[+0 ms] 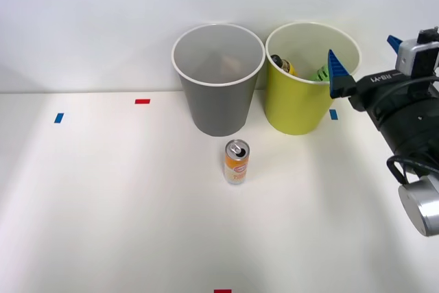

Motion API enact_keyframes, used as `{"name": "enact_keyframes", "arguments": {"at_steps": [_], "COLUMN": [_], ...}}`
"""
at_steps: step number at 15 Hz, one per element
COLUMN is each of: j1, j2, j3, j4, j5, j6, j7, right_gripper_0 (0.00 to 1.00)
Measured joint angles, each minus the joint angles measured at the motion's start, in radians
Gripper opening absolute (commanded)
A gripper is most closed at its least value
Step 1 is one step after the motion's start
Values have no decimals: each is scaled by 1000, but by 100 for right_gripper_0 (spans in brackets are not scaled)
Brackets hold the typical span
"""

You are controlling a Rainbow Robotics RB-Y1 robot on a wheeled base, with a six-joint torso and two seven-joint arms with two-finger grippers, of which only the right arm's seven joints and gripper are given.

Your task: Put cans in the gray bin, plastic bottles in the light green bin

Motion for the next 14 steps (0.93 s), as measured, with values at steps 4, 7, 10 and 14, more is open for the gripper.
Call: {"name": "enact_keyframes", "arguments": {"at_steps": [4,7,10,14], "j1": [163,273,339,443], "j2": [-17,-32,-37,-22], "j3": [-5,22,45,48], "j4": [-87,-121,-124,-125], "j5": [-57,-116,-124,-126], "j6": [0,-2,-23,-70], "j7": [-9,-8,-10,0], "right_gripper_0": [100,100,100,100]}}
